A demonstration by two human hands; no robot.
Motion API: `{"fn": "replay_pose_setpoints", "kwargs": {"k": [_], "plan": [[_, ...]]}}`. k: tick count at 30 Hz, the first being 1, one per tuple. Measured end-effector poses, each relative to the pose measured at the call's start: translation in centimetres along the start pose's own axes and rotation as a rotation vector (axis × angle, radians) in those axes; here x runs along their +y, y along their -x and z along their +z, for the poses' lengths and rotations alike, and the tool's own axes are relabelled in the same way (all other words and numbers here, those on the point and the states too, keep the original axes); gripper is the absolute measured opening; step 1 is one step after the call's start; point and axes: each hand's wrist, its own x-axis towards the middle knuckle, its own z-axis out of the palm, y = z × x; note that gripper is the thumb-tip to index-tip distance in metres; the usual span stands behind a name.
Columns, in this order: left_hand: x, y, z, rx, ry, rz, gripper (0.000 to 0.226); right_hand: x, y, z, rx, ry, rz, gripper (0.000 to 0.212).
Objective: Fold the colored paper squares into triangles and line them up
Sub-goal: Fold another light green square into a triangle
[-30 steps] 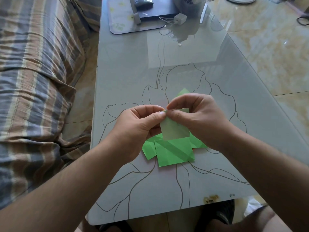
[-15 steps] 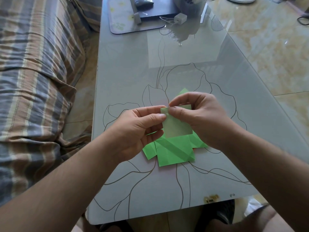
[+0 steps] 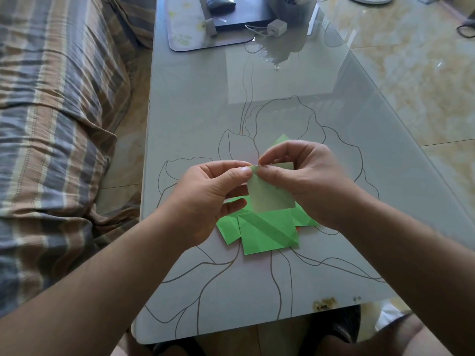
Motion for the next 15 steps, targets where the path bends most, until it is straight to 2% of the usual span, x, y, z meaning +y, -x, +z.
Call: {"fn": "replay_pose_setpoints", "kwargs": {"k": [7, 15], "plan": [[-0.11, -0.09, -0.06, 0.039, -0.063, 0.069, 0.03, -0.04, 0.04, 0.08, 0.036, 0.059, -0.032, 0.008], [0.08, -0.09, -0.21, 0.02, -0.095, 0.11, 0.024, 0.12, 0.0, -0.13, -0.03, -0.023, -0.053, 0.022]]}}
